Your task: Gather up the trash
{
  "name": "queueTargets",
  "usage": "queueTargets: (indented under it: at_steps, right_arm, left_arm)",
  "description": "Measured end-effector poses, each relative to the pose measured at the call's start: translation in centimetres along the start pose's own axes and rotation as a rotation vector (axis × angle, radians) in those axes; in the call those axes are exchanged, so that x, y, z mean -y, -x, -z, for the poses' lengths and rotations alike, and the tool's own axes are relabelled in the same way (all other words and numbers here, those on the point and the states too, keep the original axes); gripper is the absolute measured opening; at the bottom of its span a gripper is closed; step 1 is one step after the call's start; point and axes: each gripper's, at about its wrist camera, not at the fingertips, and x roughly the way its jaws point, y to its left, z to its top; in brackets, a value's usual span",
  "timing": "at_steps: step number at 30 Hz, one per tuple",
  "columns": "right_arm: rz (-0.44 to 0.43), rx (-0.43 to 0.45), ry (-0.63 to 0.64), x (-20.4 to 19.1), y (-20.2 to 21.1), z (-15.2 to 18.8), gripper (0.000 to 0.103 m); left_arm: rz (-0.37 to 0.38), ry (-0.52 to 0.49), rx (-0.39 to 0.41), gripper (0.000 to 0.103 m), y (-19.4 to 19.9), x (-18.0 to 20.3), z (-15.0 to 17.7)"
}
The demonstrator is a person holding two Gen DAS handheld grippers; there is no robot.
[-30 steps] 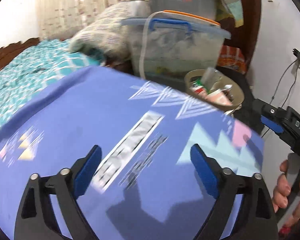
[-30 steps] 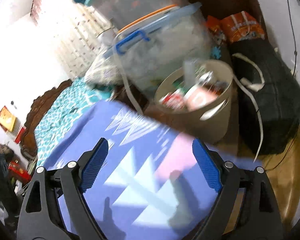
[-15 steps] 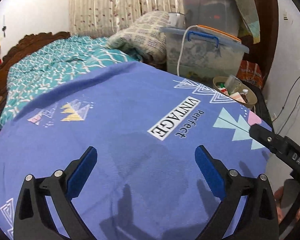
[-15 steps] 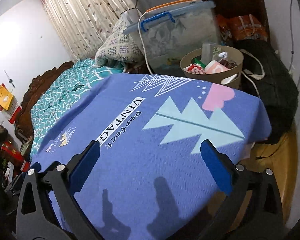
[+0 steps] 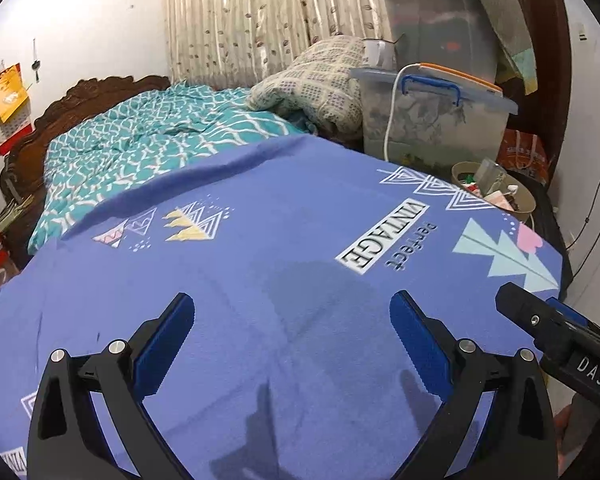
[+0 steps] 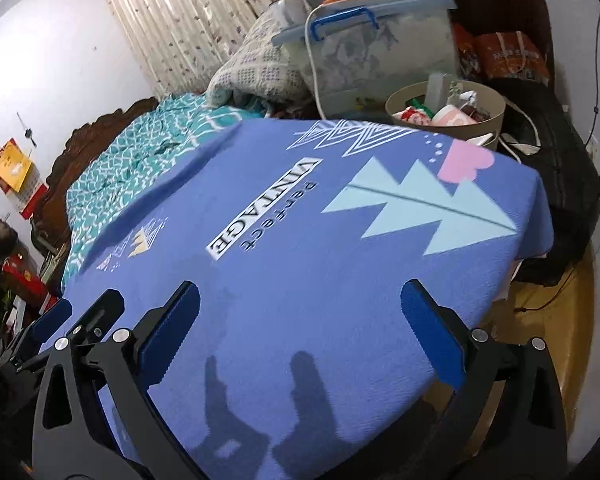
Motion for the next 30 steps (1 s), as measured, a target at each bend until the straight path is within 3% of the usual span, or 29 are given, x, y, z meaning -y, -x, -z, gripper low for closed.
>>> queueTargets:
  at_steps: [8,14,19,30]
  right_arm:
    - [-0.010,-0.040,0.006,-0.4,-0.2,0.6,0.100]
    - [-0.013,-0.057,-0.008,-0.1,0.1,1.1,0.100]
    - [-0.021,-0.052,-0.016,0.2,0.4,0.9,0.100]
    - [0.012,0.078,-0.054,2.9,5.9,-0.7,0.100]
  left_arm:
    - [-0.090,0.022,-0.010,0.094,0.3,-1.1,1.0]
    - [-0.115,0.018,-0.026,0.094,0.4,-1.0,1.5]
    - [-0.102,0.015,-0.038,0.094,0.5,-0.5,1.6]
    - [-0.027,0.007,0.017,0.094,2.5,1.8,-0.1]
